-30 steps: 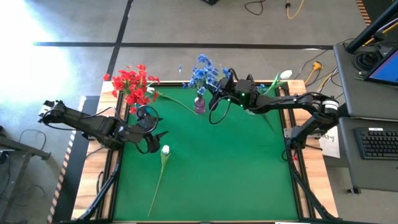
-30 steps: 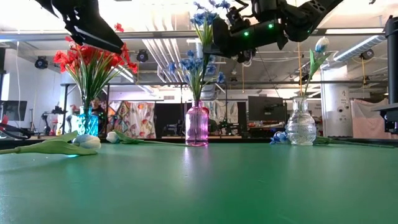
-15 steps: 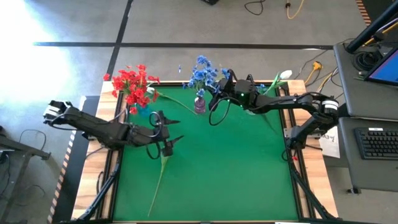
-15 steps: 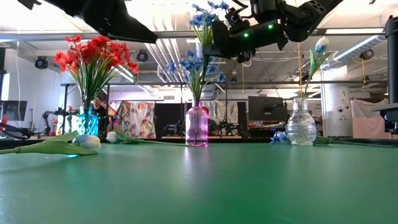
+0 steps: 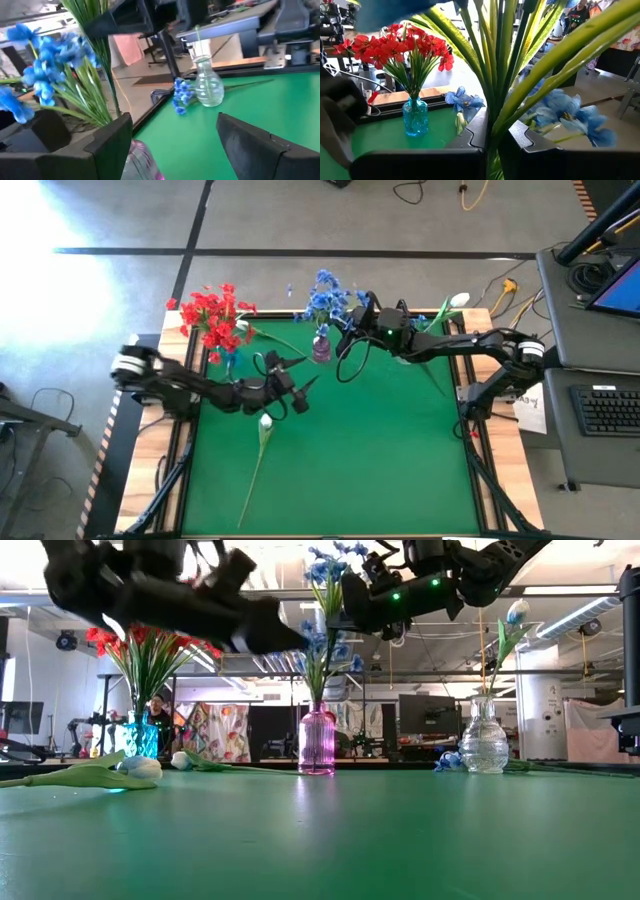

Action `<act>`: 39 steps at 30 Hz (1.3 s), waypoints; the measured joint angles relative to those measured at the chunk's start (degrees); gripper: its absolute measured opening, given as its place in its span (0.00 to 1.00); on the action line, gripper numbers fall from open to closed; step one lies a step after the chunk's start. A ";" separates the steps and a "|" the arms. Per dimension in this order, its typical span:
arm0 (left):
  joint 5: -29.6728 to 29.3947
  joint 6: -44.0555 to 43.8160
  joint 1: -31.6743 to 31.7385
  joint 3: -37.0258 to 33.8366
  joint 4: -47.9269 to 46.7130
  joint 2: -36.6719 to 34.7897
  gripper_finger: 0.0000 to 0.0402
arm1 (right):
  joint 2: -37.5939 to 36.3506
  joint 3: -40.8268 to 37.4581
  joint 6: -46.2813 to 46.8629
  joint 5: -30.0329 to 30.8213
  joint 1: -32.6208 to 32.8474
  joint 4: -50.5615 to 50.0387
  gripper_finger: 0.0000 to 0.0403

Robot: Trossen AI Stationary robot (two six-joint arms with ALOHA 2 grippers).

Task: Sort flowers into vase by color
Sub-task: Put the bottom blue flowers into the purple vase

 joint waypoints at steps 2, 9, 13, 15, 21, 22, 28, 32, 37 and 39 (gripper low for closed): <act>-0.03 0.49 0.86 0.07 4.83 3.88 0.69 | 0.00 0.00 0.10 0.02 0.00 0.04 0.04; -3.96 0.25 2.06 0.17 18.98 14.01 0.69 | -0.02 -0.02 1.77 0.06 -0.02 0.01 0.04; -4.87 -0.35 2.86 0.17 21.81 16.86 0.69 | -0.09 -0.01 1.82 0.07 -0.04 -0.22 0.04; -4.91 -2.36 3.75 0.17 23.44 18.35 0.69 | -0.09 0.00 1.66 0.07 -0.09 -0.33 0.04; -5.08 -5.51 6.04 1.50 32.60 25.21 0.69 | -0.09 -0.01 0.58 0.07 -0.09 -0.50 0.04; -5.08 -5.54 6.38 2.25 32.68 26.40 0.69 | -0.09 -0.02 0.33 0.07 -0.09 -0.53 0.04; -7.82 -5.88 7.66 7.26 32.41 32.45 0.69 | -0.09 -0.02 -0.07 0.07 -0.26 -0.79 0.04; -9.36 -6.49 7.01 7.86 32.50 32.99 0.69 | -0.09 0.00 -0.04 0.07 -0.28 -1.01 0.04; -8.96 -7.55 6.56 9.16 32.61 31.90 0.69 | -0.11 -0.02 -0.07 0.07 -0.28 -1.01 0.04; -10.41 -9.64 6.56 10.20 31.36 31.88 0.69 | -0.11 -0.01 -0.02 0.08 -0.28 -0.96 0.04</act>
